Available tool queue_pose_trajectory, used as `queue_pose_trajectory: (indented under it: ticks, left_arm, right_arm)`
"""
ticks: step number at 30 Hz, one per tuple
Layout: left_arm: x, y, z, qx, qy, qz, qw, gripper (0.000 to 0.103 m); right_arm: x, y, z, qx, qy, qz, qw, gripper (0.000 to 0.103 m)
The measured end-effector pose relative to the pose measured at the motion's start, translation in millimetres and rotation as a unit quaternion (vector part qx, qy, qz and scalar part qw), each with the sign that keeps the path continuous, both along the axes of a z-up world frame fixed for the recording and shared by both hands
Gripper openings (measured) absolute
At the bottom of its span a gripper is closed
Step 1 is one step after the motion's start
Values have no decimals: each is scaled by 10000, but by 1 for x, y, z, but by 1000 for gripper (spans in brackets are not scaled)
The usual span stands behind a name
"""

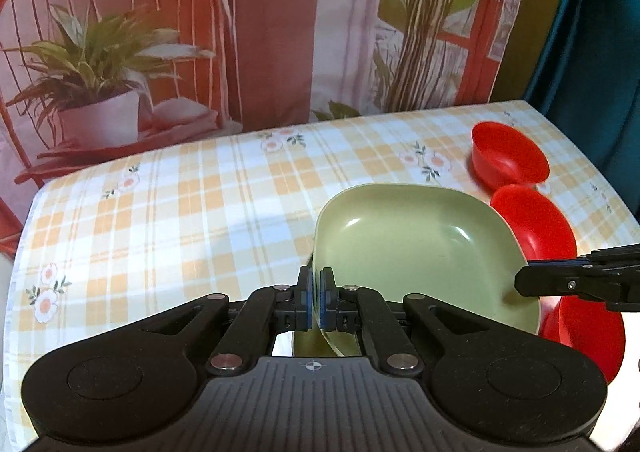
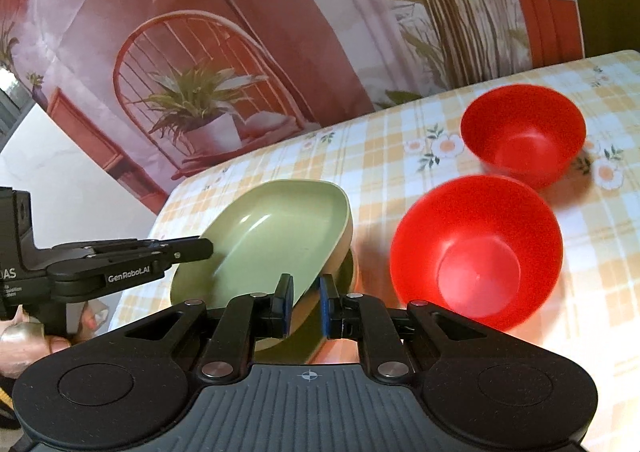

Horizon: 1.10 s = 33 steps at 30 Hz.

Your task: Organize plates and bowls

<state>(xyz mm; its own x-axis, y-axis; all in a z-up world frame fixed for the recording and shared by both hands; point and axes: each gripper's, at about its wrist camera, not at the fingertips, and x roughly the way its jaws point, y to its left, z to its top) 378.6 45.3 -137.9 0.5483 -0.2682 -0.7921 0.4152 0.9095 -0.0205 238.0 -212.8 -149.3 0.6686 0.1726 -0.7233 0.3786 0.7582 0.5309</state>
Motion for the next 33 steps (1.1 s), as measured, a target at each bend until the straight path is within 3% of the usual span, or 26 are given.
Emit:
queue_pose_trajectory:
  ticks: [33]
  left_arm:
    - [-8, 6, -23, 249, -3, 77, 9997, 5]
  right_arm:
    - [7, 25, -19, -261, 310, 316, 9987, 13]
